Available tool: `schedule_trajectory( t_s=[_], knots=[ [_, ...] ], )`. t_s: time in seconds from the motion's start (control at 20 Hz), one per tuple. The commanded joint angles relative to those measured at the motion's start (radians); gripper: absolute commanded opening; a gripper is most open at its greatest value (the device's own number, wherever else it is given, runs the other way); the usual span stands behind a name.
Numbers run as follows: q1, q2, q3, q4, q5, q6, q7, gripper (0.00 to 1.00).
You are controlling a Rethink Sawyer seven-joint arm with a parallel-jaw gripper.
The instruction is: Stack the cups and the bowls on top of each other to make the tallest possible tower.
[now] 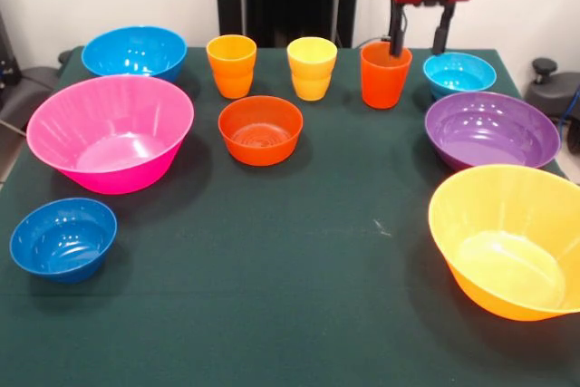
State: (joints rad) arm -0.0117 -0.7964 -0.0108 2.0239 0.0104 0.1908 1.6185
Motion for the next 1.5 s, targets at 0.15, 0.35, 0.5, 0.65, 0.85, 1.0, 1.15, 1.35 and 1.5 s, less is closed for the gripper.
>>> schedule_trajectory(
  t_s=[0.15,0.35,0.5,0.65,0.85,1.0,1.15,1.35,1.5],
  knots=[
    [0.013,0.059,0.015,-0.138,0.042,0.138,0.156,1.00],
    [0.029,0.012,-0.005,-0.155,0.036,0.231,0.156,1.00],
    [0.041,-0.002,-0.020,-0.163,0.032,0.263,0.166,1.00],
    [0.033,-0.008,-0.008,-0.154,0.037,0.249,0.170,1.00],
    [0.014,0.037,0.004,-0.157,0.025,0.180,0.163,1.00],
    [-0.010,0.076,0.012,-0.164,0.012,0.127,0.151,1.00],
    [-0.037,0.115,0.025,-0.156,-0.009,0.058,0.142,1.00],
    [-0.061,0.159,0.019,-0.154,-0.039,-0.002,0.128,1.00],
    [-0.100,0.167,0.039,-0.142,-0.050,-0.006,0.100,1.00]
  ],
)
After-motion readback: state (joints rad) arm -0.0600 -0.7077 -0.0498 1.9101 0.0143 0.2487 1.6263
